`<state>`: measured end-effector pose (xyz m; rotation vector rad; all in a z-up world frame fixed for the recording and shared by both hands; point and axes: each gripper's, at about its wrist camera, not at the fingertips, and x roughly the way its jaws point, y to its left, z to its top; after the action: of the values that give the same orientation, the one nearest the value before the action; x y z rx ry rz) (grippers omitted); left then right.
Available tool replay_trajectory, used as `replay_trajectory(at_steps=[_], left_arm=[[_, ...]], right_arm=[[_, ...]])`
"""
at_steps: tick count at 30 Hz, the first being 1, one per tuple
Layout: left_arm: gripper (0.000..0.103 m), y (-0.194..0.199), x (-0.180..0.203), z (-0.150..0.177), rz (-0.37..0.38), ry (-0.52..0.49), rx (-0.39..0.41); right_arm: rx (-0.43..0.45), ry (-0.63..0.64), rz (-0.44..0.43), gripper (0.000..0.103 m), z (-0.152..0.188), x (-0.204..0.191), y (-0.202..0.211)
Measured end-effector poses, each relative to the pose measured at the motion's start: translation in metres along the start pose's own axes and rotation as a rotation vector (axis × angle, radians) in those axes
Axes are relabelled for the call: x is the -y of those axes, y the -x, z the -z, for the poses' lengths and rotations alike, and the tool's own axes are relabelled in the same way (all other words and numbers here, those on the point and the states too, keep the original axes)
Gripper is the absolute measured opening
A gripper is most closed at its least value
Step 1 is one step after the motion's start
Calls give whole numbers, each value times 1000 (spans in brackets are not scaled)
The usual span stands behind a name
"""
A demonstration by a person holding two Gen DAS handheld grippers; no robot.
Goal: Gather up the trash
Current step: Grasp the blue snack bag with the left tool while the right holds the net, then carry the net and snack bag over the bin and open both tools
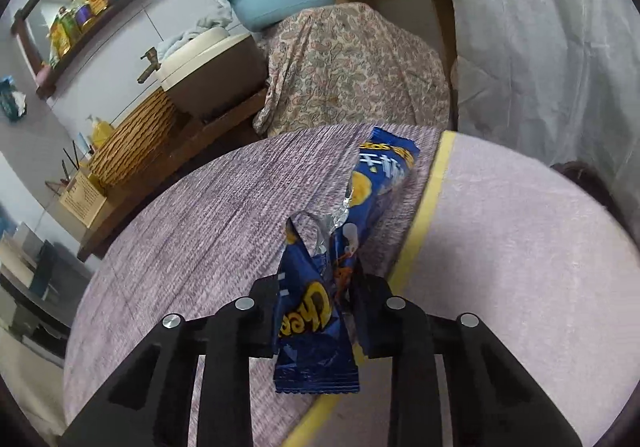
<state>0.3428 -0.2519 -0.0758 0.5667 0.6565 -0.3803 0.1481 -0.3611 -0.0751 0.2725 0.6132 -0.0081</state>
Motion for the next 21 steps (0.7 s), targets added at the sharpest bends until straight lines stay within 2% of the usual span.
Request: replay_trajectory(at_steps=[4, 9, 14, 21], left_arm=[[26, 33, 12, 8, 68, 29, 65], [26, 74, 30, 13, 189, 73, 123], [26, 113, 61, 15, 279, 66, 175], [26, 142, 108, 14, 416, 92, 177]], right_arm=[[12, -30, 3, 17, 10, 6, 5], [29, -75, 12, 17, 23, 17, 18], [50, -126, 33, 17, 37, 35, 37], [81, -173, 105, 17, 59, 59, 60]])
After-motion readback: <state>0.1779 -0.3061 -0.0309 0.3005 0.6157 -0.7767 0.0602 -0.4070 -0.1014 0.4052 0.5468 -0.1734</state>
